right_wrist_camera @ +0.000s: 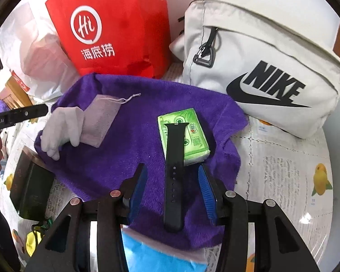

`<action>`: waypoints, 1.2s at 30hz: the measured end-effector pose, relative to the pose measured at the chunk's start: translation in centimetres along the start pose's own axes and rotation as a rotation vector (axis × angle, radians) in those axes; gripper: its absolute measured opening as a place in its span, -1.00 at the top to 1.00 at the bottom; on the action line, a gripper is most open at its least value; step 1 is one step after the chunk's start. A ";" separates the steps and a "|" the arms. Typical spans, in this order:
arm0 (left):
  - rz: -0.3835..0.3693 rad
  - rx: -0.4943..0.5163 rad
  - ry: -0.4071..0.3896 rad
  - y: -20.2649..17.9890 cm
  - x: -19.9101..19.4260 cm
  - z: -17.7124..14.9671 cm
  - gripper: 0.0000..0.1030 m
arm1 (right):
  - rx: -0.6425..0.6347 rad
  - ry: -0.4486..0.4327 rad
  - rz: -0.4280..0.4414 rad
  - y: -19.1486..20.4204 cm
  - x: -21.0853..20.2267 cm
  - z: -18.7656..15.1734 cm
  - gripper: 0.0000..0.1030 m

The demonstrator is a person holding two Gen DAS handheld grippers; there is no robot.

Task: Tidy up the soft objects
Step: 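Grasp the yellow Adidas pouch with the left tool while the right tool moves toward the white sponge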

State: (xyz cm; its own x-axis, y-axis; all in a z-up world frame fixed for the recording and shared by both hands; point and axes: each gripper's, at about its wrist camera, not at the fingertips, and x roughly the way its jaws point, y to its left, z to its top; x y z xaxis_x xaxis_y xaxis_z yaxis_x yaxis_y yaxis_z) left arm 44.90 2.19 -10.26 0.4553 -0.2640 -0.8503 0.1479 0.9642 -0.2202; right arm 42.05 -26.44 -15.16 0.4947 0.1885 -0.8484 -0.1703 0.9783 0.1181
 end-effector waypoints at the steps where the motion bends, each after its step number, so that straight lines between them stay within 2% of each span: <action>1: 0.001 -0.001 -0.003 -0.1 -0.4 -0.2 -0.10 | 0.002 -0.004 0.000 0.0 -0.3 -0.1 0.09; 8: 0.004 0.026 -0.018 -1.4 -3.6 -2.6 -0.10 | 0.005 -0.048 -0.007 1.1 -3.8 -2.0 0.09; 15: -0.010 0.036 -0.032 -2.1 -7.4 -6.4 -0.15 | -0.001 -0.074 0.031 3.4 -7.4 -5.0 0.08; 21: -0.033 0.029 -0.021 -2.2 -9.2 -10.3 -0.20 | -0.020 -0.097 0.063 5.6 -10.0 -8.4 -0.05; 28: -0.063 0.000 0.010 -2.3 -9.7 -14.6 -0.33 | -0.021 -0.103 0.088 7.0 -11.8 -11.7 -0.06; 36: -0.074 -0.032 0.070 -1.9 -8.3 -18.7 -0.34 | -0.027 -0.102 0.104 8.2 -12.6 -15.0 -0.07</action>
State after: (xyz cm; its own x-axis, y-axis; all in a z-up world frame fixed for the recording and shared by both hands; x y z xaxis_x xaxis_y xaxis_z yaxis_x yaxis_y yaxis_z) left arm 24.47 2.98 -11.74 0.3816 -0.3331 -0.8622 0.1505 0.9427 -0.2976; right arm 21.61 -22.05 -11.19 0.5572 0.2979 -0.7751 -0.2469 0.9507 0.1879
